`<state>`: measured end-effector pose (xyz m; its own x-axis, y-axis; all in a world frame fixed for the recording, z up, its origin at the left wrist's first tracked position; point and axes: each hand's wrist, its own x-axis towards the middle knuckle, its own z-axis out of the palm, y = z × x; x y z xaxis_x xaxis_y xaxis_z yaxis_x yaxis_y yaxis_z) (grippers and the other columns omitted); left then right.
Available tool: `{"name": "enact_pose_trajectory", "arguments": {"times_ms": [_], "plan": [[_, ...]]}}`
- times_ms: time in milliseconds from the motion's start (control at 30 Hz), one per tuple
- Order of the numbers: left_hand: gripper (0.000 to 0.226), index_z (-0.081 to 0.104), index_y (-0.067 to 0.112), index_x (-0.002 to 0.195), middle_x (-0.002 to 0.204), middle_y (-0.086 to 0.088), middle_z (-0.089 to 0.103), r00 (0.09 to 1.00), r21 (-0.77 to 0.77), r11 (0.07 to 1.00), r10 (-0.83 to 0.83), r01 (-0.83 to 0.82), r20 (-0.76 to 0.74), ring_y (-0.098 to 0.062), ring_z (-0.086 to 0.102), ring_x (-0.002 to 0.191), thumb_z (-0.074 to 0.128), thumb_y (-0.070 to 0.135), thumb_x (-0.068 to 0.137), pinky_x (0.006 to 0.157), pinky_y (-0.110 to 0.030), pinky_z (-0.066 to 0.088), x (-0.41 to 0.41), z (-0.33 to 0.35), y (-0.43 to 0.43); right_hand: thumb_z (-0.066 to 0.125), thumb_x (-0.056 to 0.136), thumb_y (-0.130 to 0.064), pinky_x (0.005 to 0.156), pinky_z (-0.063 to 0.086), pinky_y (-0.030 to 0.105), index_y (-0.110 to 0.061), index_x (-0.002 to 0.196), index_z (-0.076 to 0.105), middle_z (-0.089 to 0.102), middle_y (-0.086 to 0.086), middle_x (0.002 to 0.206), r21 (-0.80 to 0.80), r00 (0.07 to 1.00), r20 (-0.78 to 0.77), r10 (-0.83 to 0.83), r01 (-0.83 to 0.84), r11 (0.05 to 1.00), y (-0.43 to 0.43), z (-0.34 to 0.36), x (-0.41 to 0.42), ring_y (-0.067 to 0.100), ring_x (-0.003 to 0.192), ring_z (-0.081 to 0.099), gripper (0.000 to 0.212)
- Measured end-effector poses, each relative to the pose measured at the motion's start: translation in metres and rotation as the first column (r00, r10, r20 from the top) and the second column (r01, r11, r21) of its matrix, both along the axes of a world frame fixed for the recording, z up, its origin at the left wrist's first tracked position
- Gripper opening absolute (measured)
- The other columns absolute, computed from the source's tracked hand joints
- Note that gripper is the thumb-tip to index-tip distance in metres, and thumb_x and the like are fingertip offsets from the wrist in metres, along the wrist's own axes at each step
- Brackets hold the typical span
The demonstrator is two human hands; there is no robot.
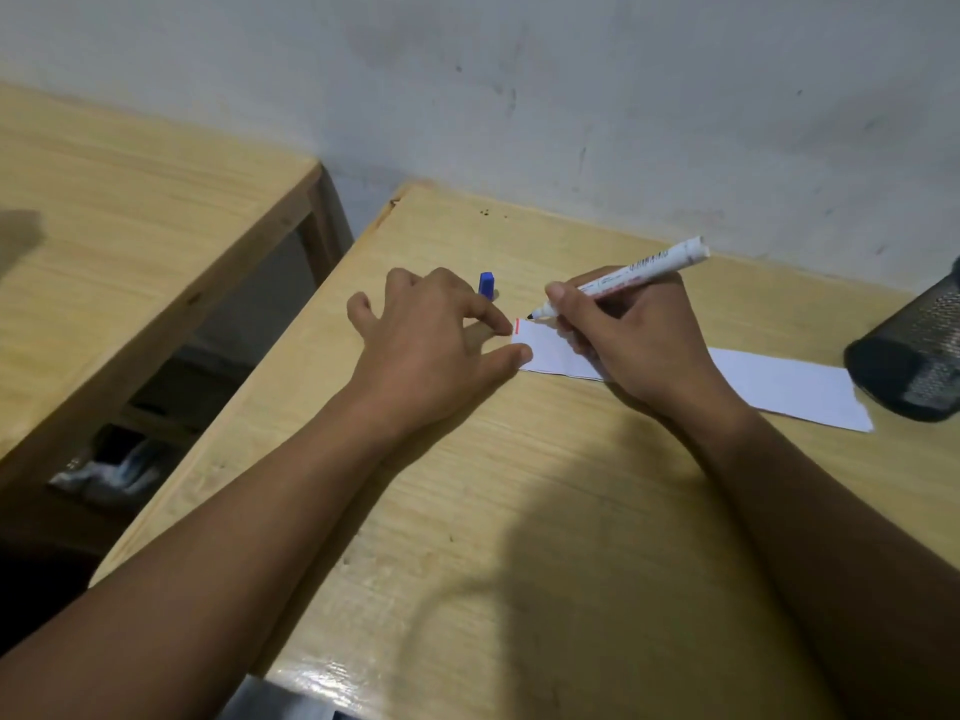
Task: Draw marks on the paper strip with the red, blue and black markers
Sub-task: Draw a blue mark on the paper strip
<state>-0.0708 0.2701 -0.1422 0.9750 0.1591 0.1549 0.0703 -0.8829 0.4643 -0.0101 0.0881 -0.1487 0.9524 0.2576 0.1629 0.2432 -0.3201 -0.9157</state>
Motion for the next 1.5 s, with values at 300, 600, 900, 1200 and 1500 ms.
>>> {"name": "enact_pose_trajectory", "arguments": {"times_ms": [300, 600, 900, 1200, 1500], "plan": [[0.041, 0.064, 0.045, 0.126, 0.142, 0.012, 0.045, 0.995, 0.079, 0.996, -0.043, 0.050, -0.086, -0.022, 0.024, 0.134, 0.052, 0.061, 0.090, 0.106, -0.079, 0.005, -0.017, 0.001, -0.003, 0.072, 0.094, -0.031, 0.058, 0.050, 0.026, -0.009, 0.081, 0.078, 0.069, -0.006, 0.061, -0.002, 1.000, 0.006, 0.006, -0.006, 1.000, 0.001, 0.001, -0.001, 0.009, 0.056, 0.063, 0.026], [0.039, 0.065, 0.046, 0.124, 0.151, 0.010, 0.041, 0.993, 0.083, 0.996, -0.028, 0.037, -0.113, -0.025, 0.020, 0.140, 0.052, 0.061, 0.091, 0.105, -0.080, 0.002, -0.017, 0.002, -0.004, 0.072, 0.093, -0.034, 0.059, 0.050, 0.024, -0.010, 0.084, 0.079, 0.071, -0.005, 0.064, -0.004, 1.000, 0.004, 0.000, 0.000, 1.000, 0.000, -0.001, 0.000, 0.008, 0.058, 0.065, 0.027], [0.043, 0.063, 0.044, 0.128, 0.152, 0.010, 0.040, 0.993, 0.088, 0.995, -0.029, 0.040, -0.118, -0.024, 0.020, 0.142, 0.053, 0.062, 0.090, 0.106, -0.080, 0.002, -0.015, 0.001, -0.003, 0.072, 0.093, -0.036, 0.061, 0.053, 0.023, -0.015, 0.087, 0.079, 0.072, -0.007, 0.070, -0.084, 1.000, 0.015, -0.003, 0.005, 0.996, 0.001, -0.001, 0.000, 0.006, 0.063, 0.067, 0.023], [0.043, 0.063, 0.044, 0.128, 0.151, 0.010, 0.041, 0.992, 0.081, 0.996, -0.025, 0.035, -0.121, -0.023, 0.020, 0.143, 0.054, 0.062, 0.089, 0.107, -0.080, 0.001, -0.014, 0.001, -0.004, 0.071, 0.093, -0.038, 0.062, 0.052, 0.018, -0.012, 0.095, 0.079, 0.073, -0.006, 0.078, -0.099, 1.000, -0.003, 0.006, -0.007, 0.995, 0.001, -0.001, 0.001, 0.007, 0.070, 0.069, 0.027], [0.043, 0.063, 0.043, 0.128, 0.151, 0.011, 0.041, 0.993, 0.075, 0.997, -0.028, 0.037, -0.114, -0.023, 0.020, 0.142, 0.055, 0.061, 0.089, 0.107, -0.079, 0.000, -0.015, 0.001, -0.003, 0.072, 0.093, -0.034, 0.058, 0.048, 0.016, -0.016, 0.082, 0.078, 0.071, -0.011, 0.066, -0.091, 0.998, 0.023, 0.051, -0.048, 0.995, -0.001, 0.001, -0.001, 0.003, 0.061, 0.066, 0.022]]}}
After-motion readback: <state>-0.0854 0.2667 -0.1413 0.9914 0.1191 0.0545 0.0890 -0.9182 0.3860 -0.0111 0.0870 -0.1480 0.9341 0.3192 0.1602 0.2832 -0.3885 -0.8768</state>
